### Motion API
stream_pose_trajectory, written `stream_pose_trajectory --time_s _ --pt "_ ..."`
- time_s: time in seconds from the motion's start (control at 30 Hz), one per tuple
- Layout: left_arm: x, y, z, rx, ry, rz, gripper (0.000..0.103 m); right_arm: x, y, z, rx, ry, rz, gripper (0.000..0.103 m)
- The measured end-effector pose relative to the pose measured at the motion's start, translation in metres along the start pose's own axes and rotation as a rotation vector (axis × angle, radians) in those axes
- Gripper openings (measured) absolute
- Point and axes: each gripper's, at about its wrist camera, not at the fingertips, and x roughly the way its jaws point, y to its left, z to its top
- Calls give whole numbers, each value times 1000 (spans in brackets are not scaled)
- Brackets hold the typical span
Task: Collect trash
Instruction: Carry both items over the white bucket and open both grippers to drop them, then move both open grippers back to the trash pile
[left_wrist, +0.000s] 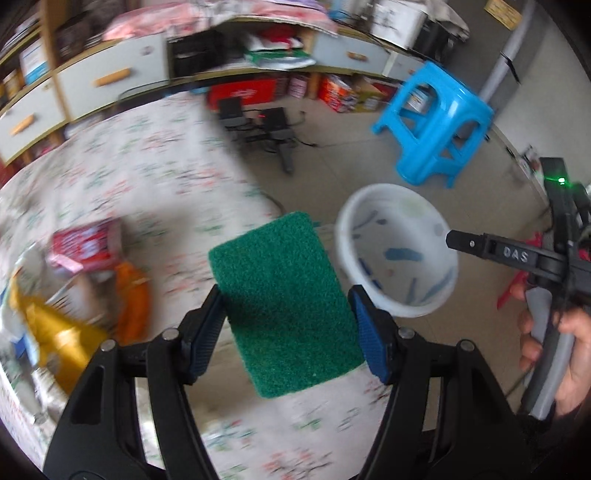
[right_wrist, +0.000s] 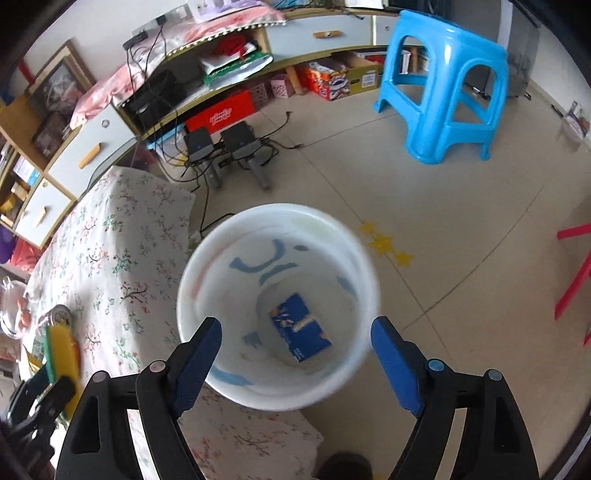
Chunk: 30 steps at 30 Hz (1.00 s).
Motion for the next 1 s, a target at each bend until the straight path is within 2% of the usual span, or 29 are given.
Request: stream_pose_trajectory --time_s 0.17,0.43,0.5,0.53,0.6,1.0 --pt "31 -40 15 56 37 -44 68 -14 -32 -7 24 -30 -29 85" --pt "65 -82 29 96 57 -65 68 -22 -70 -12 64 -36 -39 85" --pt "66 -85 32 95 31 -96 71 -23 -74 -12 72 -38 -35 85" --pt "66 -86 33 97 17 -100 80 -23 -75 -12 75 -40 -33 85" --pt "64 -86 32 85 -2 -68 89 -24 -76 -11 75 -45 -30 85" --pt "33 -56 14 78 -34 10 94 -27 -41 -13 8 -57 -11 85"
